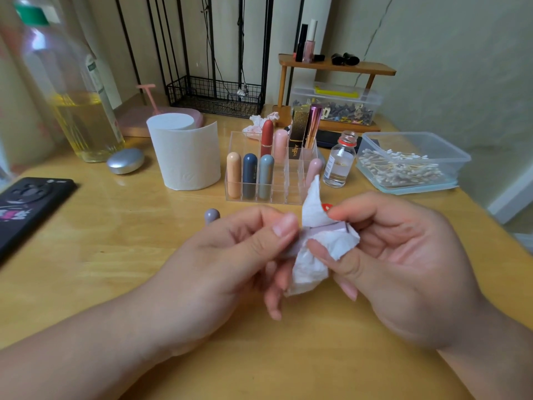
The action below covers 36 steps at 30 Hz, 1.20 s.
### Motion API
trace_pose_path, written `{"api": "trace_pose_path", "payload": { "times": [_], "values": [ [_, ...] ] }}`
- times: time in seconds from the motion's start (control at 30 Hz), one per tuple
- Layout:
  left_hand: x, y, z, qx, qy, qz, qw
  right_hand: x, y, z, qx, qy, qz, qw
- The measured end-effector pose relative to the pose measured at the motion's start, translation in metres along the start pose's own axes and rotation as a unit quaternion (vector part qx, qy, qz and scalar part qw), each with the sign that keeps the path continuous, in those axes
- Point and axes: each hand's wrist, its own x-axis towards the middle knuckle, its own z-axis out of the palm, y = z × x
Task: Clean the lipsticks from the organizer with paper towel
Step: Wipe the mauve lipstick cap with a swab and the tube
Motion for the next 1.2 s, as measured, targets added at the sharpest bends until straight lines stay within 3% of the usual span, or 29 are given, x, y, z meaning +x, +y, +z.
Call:
{"api": "trace_pose_path", "payload": {
  "times": [0.1, 0.2, 0.47, 0.6, 0.7, 0.8, 0.93, 1.0, 1.1, 1.2],
  "values": [
    [-0.001, -0.002, -0.001, -0.009, 0.014, 0.031, 0.999, 0.001, 0.000, -0.005, -0.061, 0.070, 0.000, 0.996],
    [0.000, 0.001, -0.001, -0.007, 0.011, 0.030, 0.999, 0.000, 0.001, -0.003, -0.087, 0.067, -0.012, 0.994],
    [-0.001, 0.004, -0.002, 0.045, -0.016, -0.078, 0.996, -0.001, 0.002, -0.005, -0.118, 0.066, -0.014, 0.991],
    [-0.001, -0.001, -0.001, 0.048, 0.007, 0.004, 0.999, 0.000, 0.001, -0.003, -0.067, 0.038, 0.000, 0.997],
    [-0.001, -0.002, -0.002, 0.062, 0.020, 0.037, 0.997, 0.001, 0.002, -0.006, -0.048, 0.061, 0.030, 0.997],
    [0.000, 0.001, -0.003, 0.059, -0.025, 0.004, 0.998, 0.000, 0.001, -0.009, -0.066, 0.059, 0.050, 0.995],
    [0.000, 0.006, 0.002, -0.057, -0.089, -0.079, 0.991, 0.001, 0.000, -0.009, -0.046, 0.060, 0.065, 0.995],
    [-0.001, 0.007, 0.004, -0.117, -0.088, -0.108, 0.983, 0.006, -0.002, -0.008, 0.031, 0.095, 0.083, 0.992],
    [-0.001, 0.008, 0.005, -0.171, -0.065, -0.102, 0.978, 0.016, -0.011, -0.014, 0.144, 0.223, 0.116, 0.957],
    [0.001, 0.006, 0.004, -0.149, -0.030, -0.075, 0.986, 0.020, -0.012, -0.026, 0.157, 0.278, 0.128, 0.939]
  ]
}}
